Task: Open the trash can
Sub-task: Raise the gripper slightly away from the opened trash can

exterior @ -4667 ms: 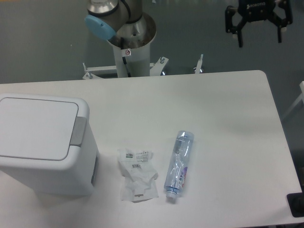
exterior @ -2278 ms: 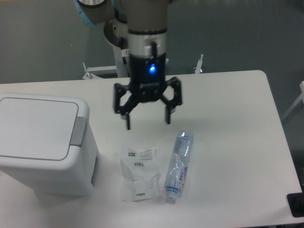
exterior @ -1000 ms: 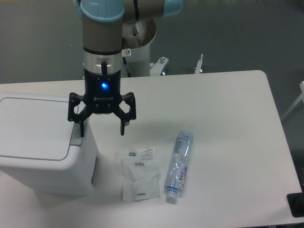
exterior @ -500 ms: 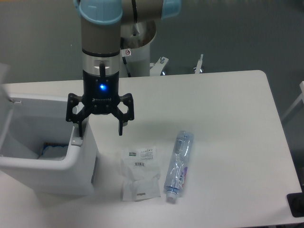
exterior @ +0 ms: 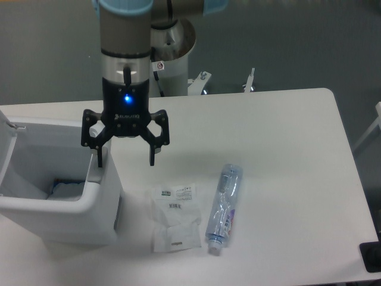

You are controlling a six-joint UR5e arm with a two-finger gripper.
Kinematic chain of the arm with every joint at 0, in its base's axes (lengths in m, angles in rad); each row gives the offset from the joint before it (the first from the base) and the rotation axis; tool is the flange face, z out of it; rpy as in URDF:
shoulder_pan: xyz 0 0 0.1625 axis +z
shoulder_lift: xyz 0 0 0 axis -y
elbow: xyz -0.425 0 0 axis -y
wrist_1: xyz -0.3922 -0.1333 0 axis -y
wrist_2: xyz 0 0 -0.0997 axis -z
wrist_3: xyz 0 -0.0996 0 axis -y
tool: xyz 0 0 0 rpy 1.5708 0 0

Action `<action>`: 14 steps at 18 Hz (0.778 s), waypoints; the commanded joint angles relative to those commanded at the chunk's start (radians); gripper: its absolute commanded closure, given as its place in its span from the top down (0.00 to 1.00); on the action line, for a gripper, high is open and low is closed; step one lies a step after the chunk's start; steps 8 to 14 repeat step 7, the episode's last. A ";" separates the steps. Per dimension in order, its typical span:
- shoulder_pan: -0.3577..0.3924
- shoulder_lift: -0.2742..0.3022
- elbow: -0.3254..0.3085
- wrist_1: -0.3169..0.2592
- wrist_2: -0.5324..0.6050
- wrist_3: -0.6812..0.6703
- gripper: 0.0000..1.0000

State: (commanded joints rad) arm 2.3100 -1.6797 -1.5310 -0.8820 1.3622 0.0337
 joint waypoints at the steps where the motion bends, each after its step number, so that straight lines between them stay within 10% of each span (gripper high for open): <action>1: 0.011 -0.005 0.009 0.000 0.000 0.006 1.00; 14: 0.075 -0.006 -0.001 -0.002 0.080 0.115 1.00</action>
